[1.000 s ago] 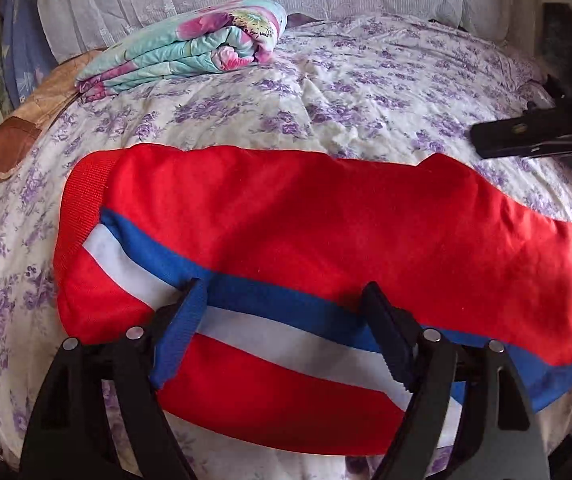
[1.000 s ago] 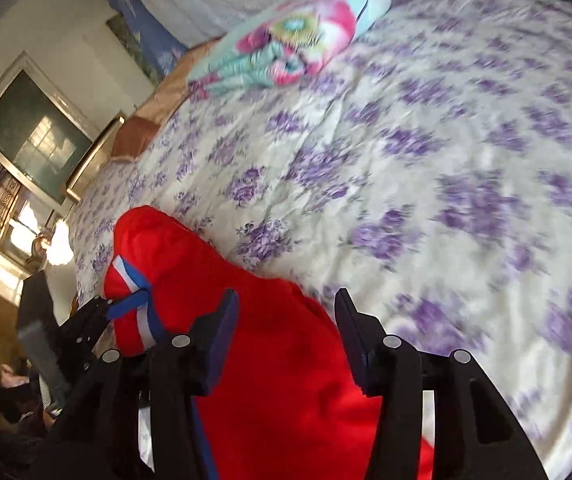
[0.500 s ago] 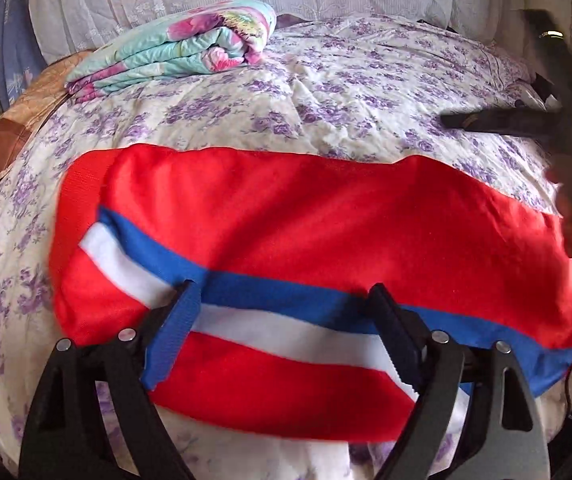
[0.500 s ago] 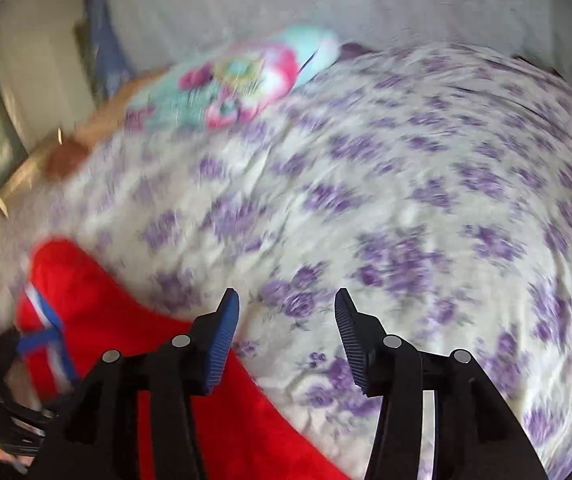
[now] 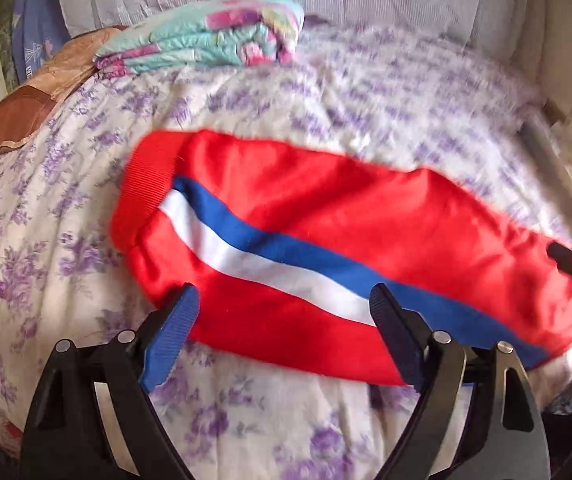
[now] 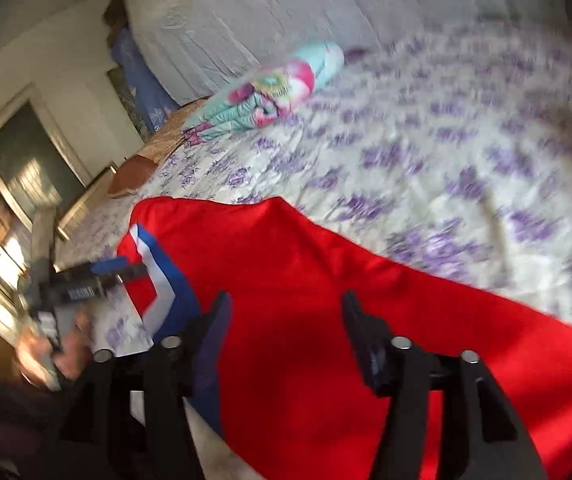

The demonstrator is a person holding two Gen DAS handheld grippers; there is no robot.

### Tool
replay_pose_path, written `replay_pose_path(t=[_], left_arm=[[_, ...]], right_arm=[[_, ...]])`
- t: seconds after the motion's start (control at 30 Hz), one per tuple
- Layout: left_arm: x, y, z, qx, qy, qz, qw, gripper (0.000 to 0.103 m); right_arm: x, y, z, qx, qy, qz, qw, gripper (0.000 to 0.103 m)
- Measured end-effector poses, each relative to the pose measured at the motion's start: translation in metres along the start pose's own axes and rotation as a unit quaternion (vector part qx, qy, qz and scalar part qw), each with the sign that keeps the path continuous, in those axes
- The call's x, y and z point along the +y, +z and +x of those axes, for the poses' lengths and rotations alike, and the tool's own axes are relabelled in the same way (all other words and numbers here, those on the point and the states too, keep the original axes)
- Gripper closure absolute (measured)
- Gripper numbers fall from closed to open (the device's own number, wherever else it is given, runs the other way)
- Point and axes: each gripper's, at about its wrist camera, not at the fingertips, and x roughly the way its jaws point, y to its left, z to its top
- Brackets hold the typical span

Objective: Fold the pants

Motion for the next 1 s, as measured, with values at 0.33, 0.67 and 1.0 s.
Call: replay_pose_path(t=[0.33, 0.67, 1.0], left_arm=[[-0.019, -0.001, -0.008, -0.009, -0.012, 0.008, 0.9999, 0.008], [-0.120, -0.003, 0.033, 0.076, -0.121, 0.095, 0.9851, 0.008], [-0.110, -0.017, 0.016, 0.081, -0.131, 0.096, 0.9834, 0.008]], right_arm=[[-0.015, -0.039, -0.067, -0.045, -0.080, 0.028, 0.995, 0.032], [-0.116, -0.105, -0.110, 0.074, -0.092, 0.193, 0.974, 0.031], [-0.121, -0.126, -0.174, -0.035, -0.123, 0.245, 0.961, 0.029]])
